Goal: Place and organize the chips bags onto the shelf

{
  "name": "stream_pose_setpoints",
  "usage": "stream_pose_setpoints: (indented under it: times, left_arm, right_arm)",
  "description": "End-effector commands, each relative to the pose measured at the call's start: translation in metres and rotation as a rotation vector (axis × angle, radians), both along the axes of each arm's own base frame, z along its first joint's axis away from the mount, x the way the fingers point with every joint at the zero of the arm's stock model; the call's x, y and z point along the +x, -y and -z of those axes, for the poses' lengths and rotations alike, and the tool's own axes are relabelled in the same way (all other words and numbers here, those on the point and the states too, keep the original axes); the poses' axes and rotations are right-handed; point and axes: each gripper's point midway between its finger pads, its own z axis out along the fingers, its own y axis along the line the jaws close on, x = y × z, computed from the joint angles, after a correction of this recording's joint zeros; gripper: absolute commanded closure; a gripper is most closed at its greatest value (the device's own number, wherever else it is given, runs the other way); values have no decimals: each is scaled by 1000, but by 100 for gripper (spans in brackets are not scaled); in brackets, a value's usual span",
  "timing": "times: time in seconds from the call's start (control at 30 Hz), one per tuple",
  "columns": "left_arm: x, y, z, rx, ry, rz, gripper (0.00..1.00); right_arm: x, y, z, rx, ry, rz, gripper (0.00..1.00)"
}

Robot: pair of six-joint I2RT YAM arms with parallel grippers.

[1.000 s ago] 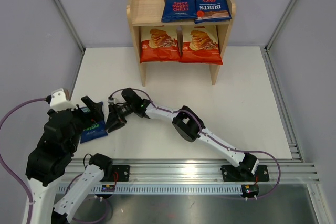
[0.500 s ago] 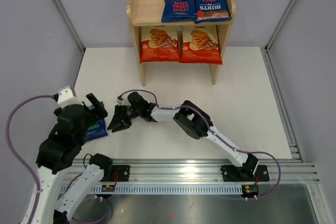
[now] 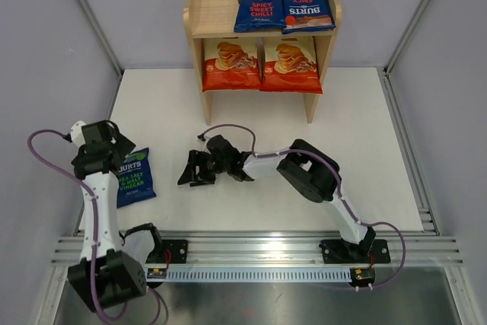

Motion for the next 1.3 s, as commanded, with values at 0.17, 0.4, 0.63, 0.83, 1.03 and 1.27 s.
stream_pose_setpoints:
  times: [0.17,0.4,0.63,0.83,1.03,1.27]
  left_arm:
    - [40,-45,64,-248,-69,-39,1]
    - [28,-29,125,-372,-166,-70,1]
    - [8,5,172,-452,-216,-47,4]
    - [14,39,167,-426,-172,38,33]
    - [26,78,151,-461,-82,140,84]
    - [35,125,130,-515,-9,268,100]
  right_arm:
    - [11,60,-43,-31,218,7,11]
    - [11,93,-100,-55,354,41,0]
    - [0,107,-134,-18,380,34,1]
    - [-2,115,-136,-32,397,39,1]
    - [7,121,-121,-99,388,65,0]
    - [24,133,-90,-161,326,99,1]
